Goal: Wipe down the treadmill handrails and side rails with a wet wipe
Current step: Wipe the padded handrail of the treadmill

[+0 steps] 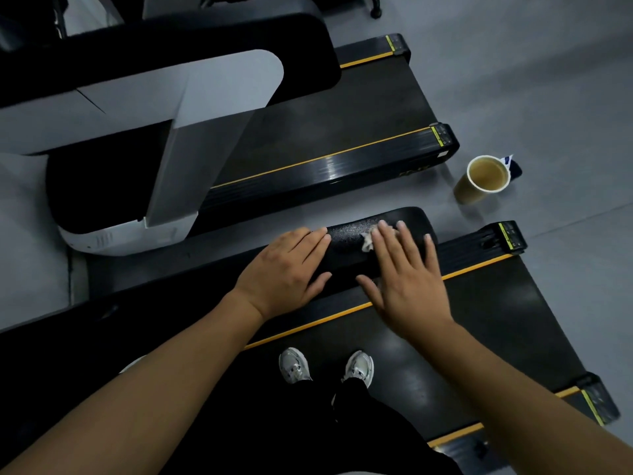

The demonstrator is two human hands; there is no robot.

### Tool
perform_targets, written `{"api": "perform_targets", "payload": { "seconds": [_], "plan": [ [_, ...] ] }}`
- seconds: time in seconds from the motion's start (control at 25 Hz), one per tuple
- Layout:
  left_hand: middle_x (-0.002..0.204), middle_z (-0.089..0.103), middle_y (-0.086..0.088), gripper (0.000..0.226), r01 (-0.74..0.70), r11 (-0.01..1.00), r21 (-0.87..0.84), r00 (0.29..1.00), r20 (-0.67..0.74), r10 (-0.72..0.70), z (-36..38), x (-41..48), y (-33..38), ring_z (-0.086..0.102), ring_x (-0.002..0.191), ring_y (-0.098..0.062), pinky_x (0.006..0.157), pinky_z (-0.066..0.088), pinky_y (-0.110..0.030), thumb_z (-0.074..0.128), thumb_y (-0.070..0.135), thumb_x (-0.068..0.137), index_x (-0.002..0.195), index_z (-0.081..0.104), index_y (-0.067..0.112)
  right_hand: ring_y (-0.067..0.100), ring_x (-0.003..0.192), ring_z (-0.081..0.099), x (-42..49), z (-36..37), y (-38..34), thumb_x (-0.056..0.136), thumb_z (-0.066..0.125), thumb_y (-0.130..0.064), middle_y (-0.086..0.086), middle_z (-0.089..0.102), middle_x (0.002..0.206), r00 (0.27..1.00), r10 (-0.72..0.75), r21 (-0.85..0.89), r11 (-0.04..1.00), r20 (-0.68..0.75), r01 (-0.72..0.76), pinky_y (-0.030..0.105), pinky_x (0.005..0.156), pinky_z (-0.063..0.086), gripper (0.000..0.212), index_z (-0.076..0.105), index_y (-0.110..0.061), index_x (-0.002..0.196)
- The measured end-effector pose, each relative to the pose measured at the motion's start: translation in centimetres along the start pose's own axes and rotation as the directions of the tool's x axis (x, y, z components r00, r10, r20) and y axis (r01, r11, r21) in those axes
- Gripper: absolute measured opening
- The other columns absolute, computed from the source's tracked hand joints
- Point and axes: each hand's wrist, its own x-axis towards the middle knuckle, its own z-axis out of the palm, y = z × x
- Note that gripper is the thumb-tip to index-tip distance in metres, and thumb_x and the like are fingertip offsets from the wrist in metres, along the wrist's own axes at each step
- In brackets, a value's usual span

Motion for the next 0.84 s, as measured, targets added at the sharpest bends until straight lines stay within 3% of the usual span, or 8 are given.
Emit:
{"api": "perform_targets", "payload": {
  "seconds": [0.08,0.24,0.44,0.6,0.64,0.76,0.84],
  "plan": [
    [0.146,0.055,-0.019,0.060,-0.009,1.000,0.008,1.000,-0.020,0.009,0.0,0.1,0.0,0.053,0.128,-0.033,0.111,0.044,-0.045,0.048,0.043,0.105,0.145,0.052,-0.002,0.029,0.159,0.007,0.1,0.0,-1.4,0.103,0.024,-0.065,0.011,0.015,0.171,0.999,0.032,0.028,0.999,0.008,-0.032,0.058,0.125,0.014,0.083,0.021,-0.008,0.162],
    [0.145,0.056,-0.019,0.060,-0.010,1.000,-0.012,0.999,-0.033,0.009,0.1,0.0,-0.1,0.053,0.127,-0.033,0.113,0.042,-0.044,0.052,0.042,0.102,0.143,0.053,-0.002,0.027,0.159,0.000,0.1,0.8,-4.8,0.103,0.023,-0.067,0.010,0.005,0.172,0.983,-0.181,0.033,0.983,0.030,0.180,0.056,0.127,0.009,0.085,0.014,-0.008,0.164],
    [0.146,0.055,-0.018,0.063,-0.004,1.000,-0.017,1.000,-0.022,0.003,0.1,0.0,-0.1,0.052,0.128,-0.034,0.112,0.042,-0.045,0.052,0.044,0.101,0.144,0.052,-0.002,0.028,0.159,0.001,-1.2,1.0,-1.1,0.103,0.030,-0.063,0.012,0.005,0.172,0.999,0.053,0.042,0.998,-0.010,-0.052,0.055,0.127,0.014,0.084,0.013,-0.007,0.163],
    [0.145,0.056,-0.020,0.060,-0.001,0.999,-0.046,0.999,-0.039,-0.001,0.3,-0.1,-0.2,0.054,0.127,-0.035,0.112,0.042,-0.045,0.053,0.040,0.101,0.143,0.054,-0.003,0.029,0.159,-0.003,-1.8,2.0,-5.6,0.103,0.031,-0.066,0.014,0.001,0.172,0.981,-0.192,0.043,0.981,0.009,0.192,0.058,0.125,0.017,0.087,0.012,-0.005,0.163],
    [0.145,0.056,-0.020,0.060,-0.001,0.999,-0.047,0.999,-0.037,0.000,0.2,0.0,-0.2,0.054,0.127,-0.035,0.112,0.043,-0.046,0.053,0.040,0.101,0.143,0.054,-0.003,0.028,0.159,-0.002,-2.0,2.2,-5.0,0.103,0.031,-0.064,0.013,0.001,0.172,0.983,-0.182,0.016,0.983,0.002,0.182,0.058,0.124,0.019,0.086,0.011,-0.006,0.164],
    [0.146,0.055,-0.018,0.061,0.002,1.000,-0.030,1.000,-0.014,-0.002,0.0,-0.1,-0.1,0.053,0.129,-0.033,0.112,0.043,-0.046,0.051,0.042,0.102,0.144,0.052,-0.002,0.029,0.159,-0.003,-2.9,2.4,-1.4,0.103,0.032,-0.062,0.013,-0.003,0.172,0.999,0.039,-0.021,0.999,-0.013,-0.039,0.060,0.124,0.019,0.086,0.006,-0.006,0.164],
    [0.146,0.055,-0.018,0.061,0.004,1.000,-0.018,1.000,-0.020,-0.004,0.1,0.0,-0.1,0.053,0.129,-0.033,0.112,0.043,-0.045,0.051,0.042,0.101,0.145,0.052,-0.002,0.033,0.159,-0.005,-2.8,2.5,-2.0,0.103,0.031,-0.063,0.017,-0.005,0.171,0.998,0.063,-0.015,0.998,-0.001,-0.063,0.060,0.125,0.016,0.089,0.005,-0.003,0.163]
  ]
}}
